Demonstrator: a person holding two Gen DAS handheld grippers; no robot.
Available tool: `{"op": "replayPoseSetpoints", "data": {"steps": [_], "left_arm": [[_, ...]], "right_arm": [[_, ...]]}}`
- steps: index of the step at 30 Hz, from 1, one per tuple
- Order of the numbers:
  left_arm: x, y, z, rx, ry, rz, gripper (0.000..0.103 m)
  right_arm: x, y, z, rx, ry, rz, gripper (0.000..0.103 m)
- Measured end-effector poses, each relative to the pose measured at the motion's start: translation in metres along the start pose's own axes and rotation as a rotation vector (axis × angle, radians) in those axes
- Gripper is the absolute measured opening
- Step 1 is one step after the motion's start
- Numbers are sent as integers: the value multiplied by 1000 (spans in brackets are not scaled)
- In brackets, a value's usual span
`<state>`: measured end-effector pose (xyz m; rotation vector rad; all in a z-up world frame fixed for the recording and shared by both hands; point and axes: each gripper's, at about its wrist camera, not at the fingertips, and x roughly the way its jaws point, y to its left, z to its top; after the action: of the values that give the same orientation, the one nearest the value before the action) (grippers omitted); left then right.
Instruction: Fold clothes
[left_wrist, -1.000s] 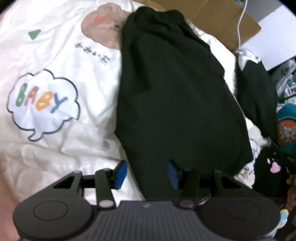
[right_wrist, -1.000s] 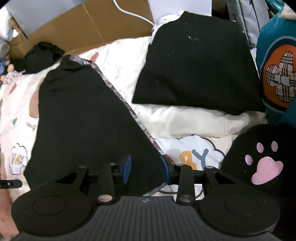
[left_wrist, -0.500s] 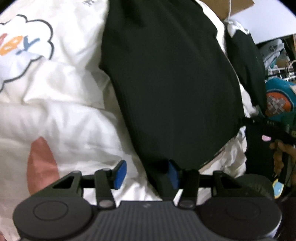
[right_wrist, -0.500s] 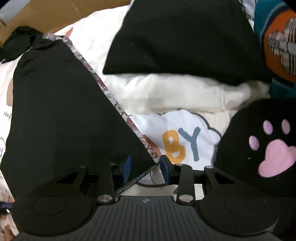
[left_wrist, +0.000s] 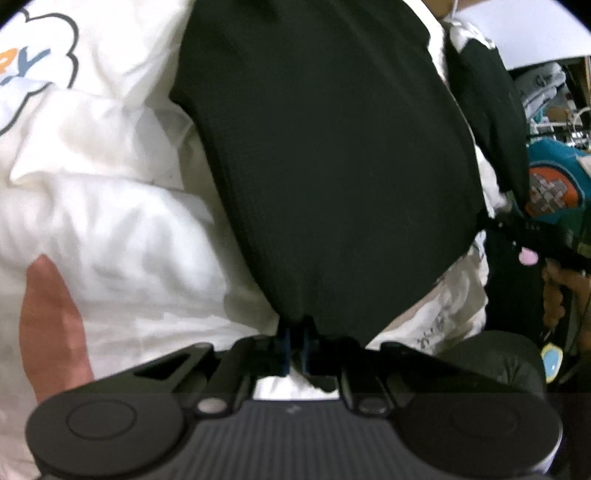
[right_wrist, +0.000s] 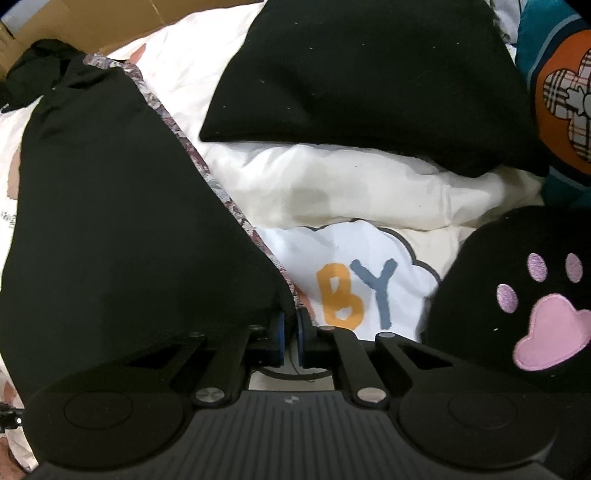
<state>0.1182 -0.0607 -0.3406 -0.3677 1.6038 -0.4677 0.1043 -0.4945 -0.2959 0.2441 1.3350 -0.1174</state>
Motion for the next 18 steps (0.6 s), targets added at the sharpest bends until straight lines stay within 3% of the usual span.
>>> {"op": "replayPoseSetpoints", "data": {"steps": [4, 7, 9, 11, 16, 18], "left_arm": [[0, -2, 0, -5, -1, 3, 8], [-5, -2, 1, -15, -19, 2, 27], [-7, -1, 2, -19, -32, -5, 55], [-8, 0, 2, -18, -49, -1, 63], [1, 3, 3, -6, -50, -27, 62], [5, 2, 4, -7, -65, -27, 57]], "right_arm": [[0, 0, -1, -1, 18, -42, 6], [-2, 0, 0, 1, 14, -24, 9], [-3, -1, 0, 4, 10, -5, 20], [-5, -4, 0, 16, 5, -20, 53], [-8, -10, 0, 43, -13, 18, 55], [-10, -8, 1, 24, -30, 32, 55]]}}
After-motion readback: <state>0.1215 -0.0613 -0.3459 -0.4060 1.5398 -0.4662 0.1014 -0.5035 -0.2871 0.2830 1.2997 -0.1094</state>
